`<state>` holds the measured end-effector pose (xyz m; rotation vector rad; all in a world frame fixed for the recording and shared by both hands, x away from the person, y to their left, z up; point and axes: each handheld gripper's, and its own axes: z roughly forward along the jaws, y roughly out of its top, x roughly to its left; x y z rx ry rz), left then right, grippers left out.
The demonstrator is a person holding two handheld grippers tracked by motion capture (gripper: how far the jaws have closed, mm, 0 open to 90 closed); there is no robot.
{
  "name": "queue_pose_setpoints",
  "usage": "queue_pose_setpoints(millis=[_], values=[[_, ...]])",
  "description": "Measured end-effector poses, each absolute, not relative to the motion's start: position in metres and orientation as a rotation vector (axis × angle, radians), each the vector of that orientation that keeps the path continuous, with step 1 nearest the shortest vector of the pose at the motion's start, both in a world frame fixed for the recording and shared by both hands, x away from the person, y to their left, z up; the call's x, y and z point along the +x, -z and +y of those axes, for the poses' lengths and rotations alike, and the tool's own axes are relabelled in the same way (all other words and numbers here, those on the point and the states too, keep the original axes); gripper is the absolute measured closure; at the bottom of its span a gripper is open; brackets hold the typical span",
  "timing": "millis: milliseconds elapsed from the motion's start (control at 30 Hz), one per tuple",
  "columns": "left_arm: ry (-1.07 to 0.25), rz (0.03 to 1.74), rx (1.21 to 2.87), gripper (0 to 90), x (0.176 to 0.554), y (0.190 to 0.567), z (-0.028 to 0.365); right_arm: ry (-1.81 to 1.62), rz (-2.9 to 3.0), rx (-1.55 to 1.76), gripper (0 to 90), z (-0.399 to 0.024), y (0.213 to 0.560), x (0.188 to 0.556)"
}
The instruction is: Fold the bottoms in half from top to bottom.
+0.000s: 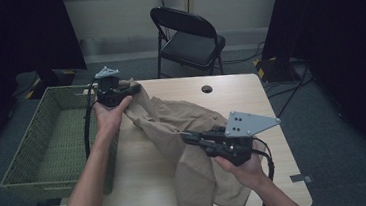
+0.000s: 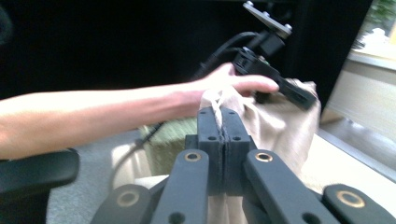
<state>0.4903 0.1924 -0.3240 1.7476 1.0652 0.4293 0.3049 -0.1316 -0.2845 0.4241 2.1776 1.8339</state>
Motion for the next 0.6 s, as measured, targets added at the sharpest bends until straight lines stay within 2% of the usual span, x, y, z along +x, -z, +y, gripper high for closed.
queue_pose_setpoints(millis=[367,567,600], values=[[-0.377,1.078,1.775,87.0,0.516,0.356,0.152,-1.739,2.162,0.597,89.2,-0.176,0.314,0.313],[-0.467,1.051,1.763,61.1,0.515,0.346,0.151,-1.668,2.152,0.747,89.2,-0.201,0.334,0.336],[-0.492,1.052,1.751,53.9,0.514,0.343,0.153,-1.656,2.153,0.773,89.2,-0.205,0.338,0.341]])
